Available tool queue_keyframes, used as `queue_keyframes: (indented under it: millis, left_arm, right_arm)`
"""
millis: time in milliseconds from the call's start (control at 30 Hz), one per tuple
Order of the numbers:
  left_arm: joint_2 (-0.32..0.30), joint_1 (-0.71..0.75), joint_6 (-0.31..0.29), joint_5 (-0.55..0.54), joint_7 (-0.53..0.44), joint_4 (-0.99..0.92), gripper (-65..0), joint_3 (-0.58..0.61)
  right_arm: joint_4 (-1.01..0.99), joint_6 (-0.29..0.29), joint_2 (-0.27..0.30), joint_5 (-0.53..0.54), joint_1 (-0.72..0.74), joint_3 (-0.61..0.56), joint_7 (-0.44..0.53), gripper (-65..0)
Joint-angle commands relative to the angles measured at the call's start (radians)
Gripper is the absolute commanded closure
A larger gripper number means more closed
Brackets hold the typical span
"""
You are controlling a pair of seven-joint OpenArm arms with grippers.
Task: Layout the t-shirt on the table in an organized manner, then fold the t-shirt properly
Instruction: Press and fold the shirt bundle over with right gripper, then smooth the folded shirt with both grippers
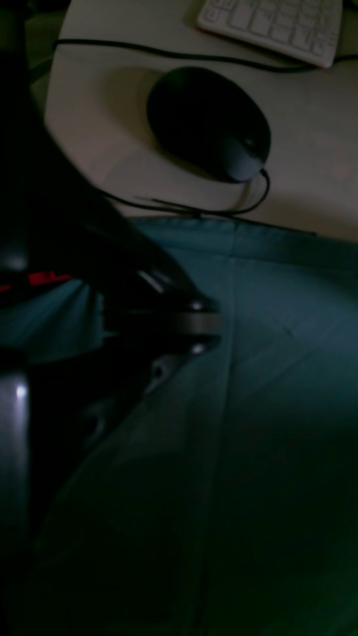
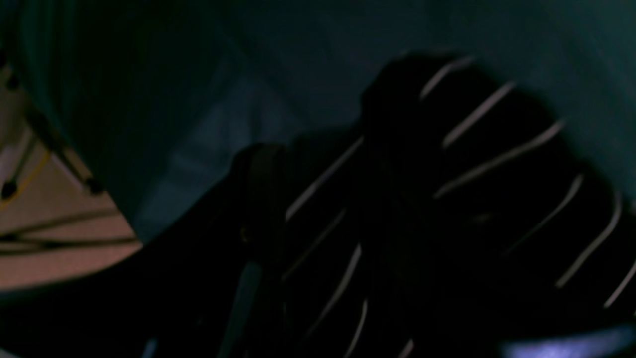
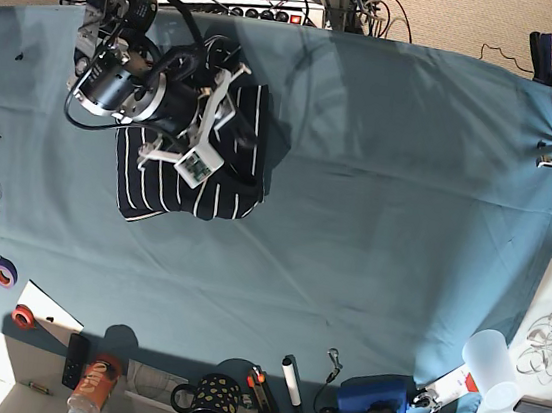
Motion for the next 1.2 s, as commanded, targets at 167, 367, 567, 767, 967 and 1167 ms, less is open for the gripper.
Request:
queue_keyframes:
  millis: [167,367,567,767,967,1167]
  left_arm:
    - [-0.014,-0.005,0.000,-0.050,-0.029,0.014,0.0,-0.005]
    - [0.056,-0.005,-0.072,-0.230,-0.030,0.014,0.0,-0.002]
    - [0.124,-0.007,-0.101,-0.259,-0.031,0.014,0.0,0.143]
    - [0.128,-0.023,-0.101,-0.188,-0.103,0.014,0.0,0.425]
    - [0.128,-0.092,-0.101,-0.107,-0.105,0.014,0.0,0.665]
    - [0.129,-0.150,-0.101,-0.017,-0.164,0.014,0.0,0.822]
  right_arm:
    - [0.034,0.000,0.005,-0.034,0.048,0.007,0.137,-16.9]
    - [0.034,-0.122,0.005,-0.266,0.058,0.115,0.167,0.0]
    - [-0.045,-0.119,0.006,-0.189,0.016,0.374,0.128,0.0]
    - [-0.176,0.040,0.005,0.122,-0.025,0.435,-0.012,0.0]
    - [-0.258,0.093,0.005,0.240,-0.027,0.393,-0.058,0.0]
    - [-0.423,0.093,0.005,0.167,-0.013,0.234,0.013,0.0]
